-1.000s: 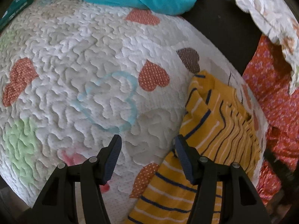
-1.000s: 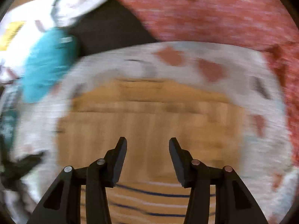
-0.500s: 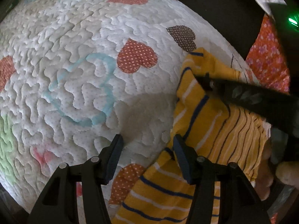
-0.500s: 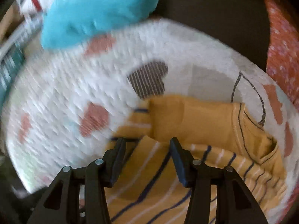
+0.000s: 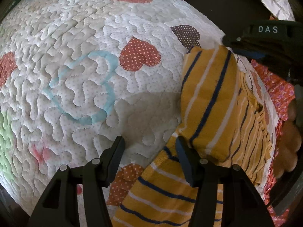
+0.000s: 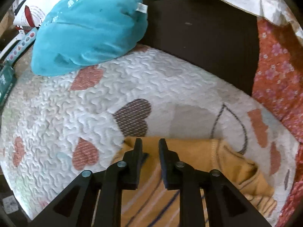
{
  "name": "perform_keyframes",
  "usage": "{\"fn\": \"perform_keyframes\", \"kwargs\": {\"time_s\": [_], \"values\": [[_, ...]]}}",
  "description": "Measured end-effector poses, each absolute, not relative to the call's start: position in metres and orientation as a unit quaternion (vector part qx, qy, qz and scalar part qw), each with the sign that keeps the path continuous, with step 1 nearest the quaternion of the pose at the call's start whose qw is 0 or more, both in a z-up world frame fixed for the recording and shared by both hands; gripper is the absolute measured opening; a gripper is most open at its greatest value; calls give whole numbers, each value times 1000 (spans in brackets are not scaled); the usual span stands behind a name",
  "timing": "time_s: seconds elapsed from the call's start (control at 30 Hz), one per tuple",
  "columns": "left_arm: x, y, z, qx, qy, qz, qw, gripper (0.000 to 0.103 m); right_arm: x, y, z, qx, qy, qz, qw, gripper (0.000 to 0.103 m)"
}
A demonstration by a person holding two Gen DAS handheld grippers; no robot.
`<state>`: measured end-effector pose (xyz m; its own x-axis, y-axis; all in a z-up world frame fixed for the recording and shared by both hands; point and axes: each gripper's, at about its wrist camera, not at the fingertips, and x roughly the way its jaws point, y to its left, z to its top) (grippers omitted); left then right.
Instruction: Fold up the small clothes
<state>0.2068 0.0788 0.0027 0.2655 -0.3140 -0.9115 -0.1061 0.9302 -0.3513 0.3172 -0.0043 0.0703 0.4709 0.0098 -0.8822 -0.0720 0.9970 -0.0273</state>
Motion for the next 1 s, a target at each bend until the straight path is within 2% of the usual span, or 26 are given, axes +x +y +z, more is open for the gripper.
{"fn": "perform_keyframes", "kwargs": {"time_s": [0.23,0.33,0.4,0.47,0.57,0.77,0.87,1.0], "values": [[200,105,20,-191,586,-61,785,54,323,-6,8,77,621,73,777,19],[196,118,28,-194,569,-50,798,54,306,-20,24,129,565,85,811,19],[196,123,33,-193,563,-46,803,54,290,-35,42,155,534,85,827,27],[194,127,36,-198,558,-46,805,54,263,-62,61,172,502,76,844,41],[192,123,38,-195,559,-59,804,54,222,-118,69,160,492,8,856,42],[190,100,24,-171,586,-76,789,54,140,-246,31,214,526,-135,812,42],[184,95,18,-152,593,-81,787,54,86,-304,30,258,498,-217,799,42],[165,89,7,-109,599,-84,788,54,14,-333,36,324,469,-227,790,43]]}}
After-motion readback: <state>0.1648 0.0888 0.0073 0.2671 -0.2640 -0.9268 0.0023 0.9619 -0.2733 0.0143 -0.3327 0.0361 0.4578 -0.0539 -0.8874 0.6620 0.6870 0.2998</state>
